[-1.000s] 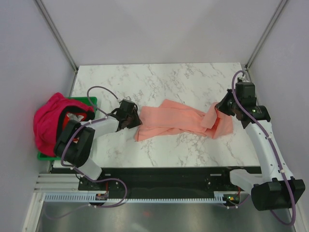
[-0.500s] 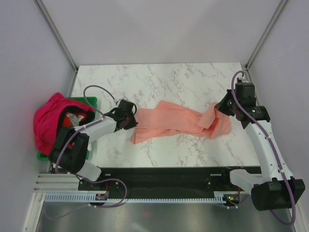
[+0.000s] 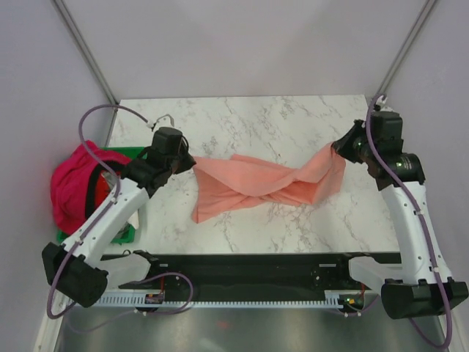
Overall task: Fold and stack the t-shirts
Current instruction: Flatten the tshirt out
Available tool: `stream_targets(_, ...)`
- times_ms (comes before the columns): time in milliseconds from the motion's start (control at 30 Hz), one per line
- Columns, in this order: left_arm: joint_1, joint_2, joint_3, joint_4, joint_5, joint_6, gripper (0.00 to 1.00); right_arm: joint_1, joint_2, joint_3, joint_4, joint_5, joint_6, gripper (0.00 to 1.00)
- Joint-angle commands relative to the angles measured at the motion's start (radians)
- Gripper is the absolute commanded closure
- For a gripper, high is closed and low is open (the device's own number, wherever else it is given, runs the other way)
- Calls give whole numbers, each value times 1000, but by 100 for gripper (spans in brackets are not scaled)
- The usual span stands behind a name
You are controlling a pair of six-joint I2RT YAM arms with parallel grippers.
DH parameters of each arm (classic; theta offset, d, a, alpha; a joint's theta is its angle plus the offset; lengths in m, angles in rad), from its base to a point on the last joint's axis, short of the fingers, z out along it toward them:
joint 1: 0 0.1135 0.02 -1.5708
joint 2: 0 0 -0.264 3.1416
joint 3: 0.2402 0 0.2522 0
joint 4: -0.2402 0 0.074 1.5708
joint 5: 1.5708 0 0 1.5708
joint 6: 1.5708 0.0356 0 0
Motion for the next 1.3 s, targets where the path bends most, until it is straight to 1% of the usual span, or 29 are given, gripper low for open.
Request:
stream_targets(0,-14,-127,184,-115,-64,70,98,-3,-50,206,-16,24,60,100)
stream_targets(33,-20,-142,227,-164,-86,75,98,-3,-64,242,-30,26,74,100)
stream_targets(67,-23,-159,313,-186,-90,86,98,-4,-72,277,-44,27,88,100)
stream_targets(100,-26,-171,356,-210,-92,90,98,-3,-83,338,-73,38,102,100)
stream_targets(133,-29,-191,396,-227,-86,95,98,-3,-110,365,-84,42,123,100)
stream_targets(167,-31,-202,474,-258,-77,107,98,-1,-127,388,-92,58,134,100)
stream_targets(200,-31,-211,510,-270,-66,113,98,-3,-148,411,-101,78,139,100)
stream_targets(267,-33,-243,600,-293,-28,132,98,-3,-231,465,-103,147,160,100)
stream_targets(333,-33,-268,646,-303,8,149,98,-1,-302,514,-104,228,169,100)
stream_targets(367,-34,-294,685,-304,17,172,98,-1,-320,535,-106,245,165,100)
stream_targets(400,-31,-302,703,-304,23,184,98,-1,-331,590,-125,263,160,100)
stream_targets(467,-31,-322,763,-303,40,233,98,-1,-342,656,-151,308,145,100)
stream_targets(500,-31,-323,784,-300,51,247,98,-1,-343,720,-171,320,137,100)
stream_targets(600,-31,-311,867,-298,72,305,98,-1,-330,832,-179,361,99,100)
stream_targets(700,-31,-287,941,-292,69,337,98,-1,-281,929,-178,375,53,100)
stream_targets(800,-29,-238,995,-292,32,345,98,-1,-183,1001,-181,336,14,100)
stream_targets(833,-29,-216,996,-293,2,342,98,-3,-119,1006,-182,325,-2,100)
stream_targets(900,-31,-172,995,-304,-46,330,98,-1,-49,982,-193,302,-12,100)
stream_targets(933,-29,-109,989,-330,-69,318,97,1,18,963,-193,285,-12,100)
stream_targets(1000,-29,-34,980,-349,-115,285,97,1,90,898,-173,279,-10,100)
stream_targets(1033,-25,43,967,-347,-112,282,97,1,161,875,-159,268,-9,100)
stream_targets(1067,-10,95,960,-356,-97,278,98,-1,202,861,-149,266,-13,100)
stream_targets(1100,36,138,950,-358,-78,264,98,-1,242,815,-117,270,-6,100)
stream_targets(1133,68,228,923,-355,-14,250,98,1,322,786,-95,271,-4,100)
stream_targets(1167,126,265,895,-334,3,224,98,-1,365,761,-60,277,3,100)
stream_targets(1200,154,301,857,-303,27,216,98,1,456,720,-43,285,11,100)
stream_targets(1233,183,341,819,-281,47,209,98,1,507,707,-31,288,16,100)
stream_targets(1267,231,420,759,-254,60,198,98,2,558,704,-15,294,20,100)
